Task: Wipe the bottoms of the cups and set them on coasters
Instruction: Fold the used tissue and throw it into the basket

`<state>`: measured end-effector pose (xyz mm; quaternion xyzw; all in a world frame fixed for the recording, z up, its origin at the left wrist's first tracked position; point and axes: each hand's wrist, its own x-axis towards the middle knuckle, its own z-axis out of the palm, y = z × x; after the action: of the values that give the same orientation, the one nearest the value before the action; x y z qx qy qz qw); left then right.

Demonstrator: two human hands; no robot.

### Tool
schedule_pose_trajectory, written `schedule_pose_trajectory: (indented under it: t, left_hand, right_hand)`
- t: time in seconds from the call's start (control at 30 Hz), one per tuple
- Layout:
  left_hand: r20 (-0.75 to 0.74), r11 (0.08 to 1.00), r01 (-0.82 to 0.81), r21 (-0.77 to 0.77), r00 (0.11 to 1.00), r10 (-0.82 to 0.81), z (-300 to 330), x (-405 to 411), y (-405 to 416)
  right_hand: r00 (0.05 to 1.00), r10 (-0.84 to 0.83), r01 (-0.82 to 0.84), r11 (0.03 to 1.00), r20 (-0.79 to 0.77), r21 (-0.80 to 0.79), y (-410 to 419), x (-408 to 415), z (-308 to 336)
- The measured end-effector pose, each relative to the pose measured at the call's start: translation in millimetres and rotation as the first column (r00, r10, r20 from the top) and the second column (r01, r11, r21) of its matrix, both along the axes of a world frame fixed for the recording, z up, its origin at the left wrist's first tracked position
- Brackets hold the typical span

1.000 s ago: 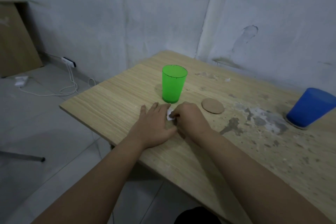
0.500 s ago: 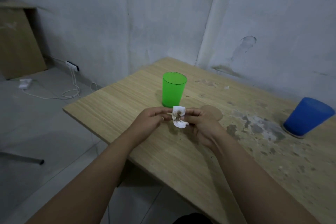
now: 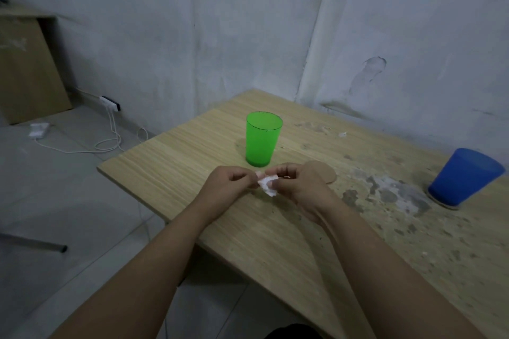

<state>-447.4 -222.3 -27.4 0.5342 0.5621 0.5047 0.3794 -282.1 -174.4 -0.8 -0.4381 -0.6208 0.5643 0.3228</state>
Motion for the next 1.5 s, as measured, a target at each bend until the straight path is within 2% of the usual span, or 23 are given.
schedule_pose_trajectory:
  t: [0.07,0.2,0.37,0.47,0.53,0.6,0.63,0.7,0.77,0.83,0.87,0.9,0.97,1.03,1.13,1.27,1.37,1.5]
  left_hand:
    - [0.024,1.0,-0.006,0.005,1.0,0.006,-1,1,1]
    - [0.091,1.0,-0.026,0.016,0.996,0.025,1,3,-2]
    - [0.177,0.995,-0.089,0.037,0.981,0.081,6,4,-3]
    - [0.169,0.994,-0.098,0.04,0.982,0.09,5,5,-3]
    - [0.03,0.992,-0.116,0.057,0.993,0.114,-3,4,-1]
    - [-0.28,0.993,-0.084,0.088,0.954,0.106,-10,4,0]
    - [-0.441,0.994,-0.052,0.099,0.893,0.091,-11,6,-1]
    - [-0.677,0.995,0.022,0.095,0.734,0.049,-8,12,-3]
    - [-0.792,0.998,0.059,0.035,0.61,-0.009,-4,17,-3]
    - [-0.813,0.998,0.059,-0.007,0.582,-0.04,-2,17,-3]
    - [-0.806,0.998,0.058,-0.018,0.59,-0.048,-2,17,-3]
    - [-0.798,0.998,0.058,-0.028,0.6,-0.057,-2,17,-3]
    - [-0.791,0.997,0.069,-0.046,0.607,-0.079,1,18,-5]
    - [-0.786,0.995,0.074,-0.065,0.611,-0.097,3,19,-4]
    - [-0.777,0.991,0.084,-0.101,0.616,-0.131,6,18,-4]
    - [-0.77,0.99,0.083,-0.118,0.622,-0.143,6,19,-6]
    - [-0.776,0.989,0.088,-0.12,0.612,-0.149,4,19,-5]
    - [-0.777,0.989,0.086,-0.12,0.611,-0.148,4,19,-4]
  right_hand:
    - [1.0,0.013,-0.014,0.998,0.028,0.056,-1,1,-1]
    - [0.998,-0.029,0.031,0.999,-0.048,0.039,-1,-1,-1]
    - [0.986,-0.111,0.102,0.991,-0.122,-0.084,-4,-3,-3]
    - [0.971,-0.16,0.145,0.985,-0.176,-0.094,-7,-4,-6]
    - [0.951,-0.228,0.216,0.973,-0.208,-0.077,-4,-2,-5]
    - [0.942,-0.283,0.288,0.958,-0.179,0.002,-1,1,-5]
    - [0.939,-0.321,0.333,0.939,-0.125,0.087,3,4,-5]
    - [0.897,-0.441,0.401,0.842,0.034,0.361,9,11,-6]
    - [0.82,-0.549,0.326,0.68,0.162,0.657,14,18,-7]
    - [0.764,-0.568,0.063,0.537,0.305,0.842,16,21,-12]
    - [0.715,-0.557,-0.102,0.515,0.422,0.851,16,20,-15]
    - [0.647,-0.532,-0.237,0.541,0.546,0.807,14,17,-18]
    - [0.517,-0.448,-0.381,0.642,0.729,0.665,11,9,-21]
    - [0.475,-0.411,-0.412,0.677,0.778,0.61,11,2,-19]
    - [0.483,-0.371,-0.436,0.684,0.793,0.585,18,-4,-16]
    - [0.589,-0.248,-0.444,0.696,0.769,0.565,15,5,-10]
    - [0.555,-0.157,-0.57,0.643,0.817,0.511,5,21,-15]
    - [0.529,-0.254,-0.534,0.642,0.81,0.55,10,26,-20]
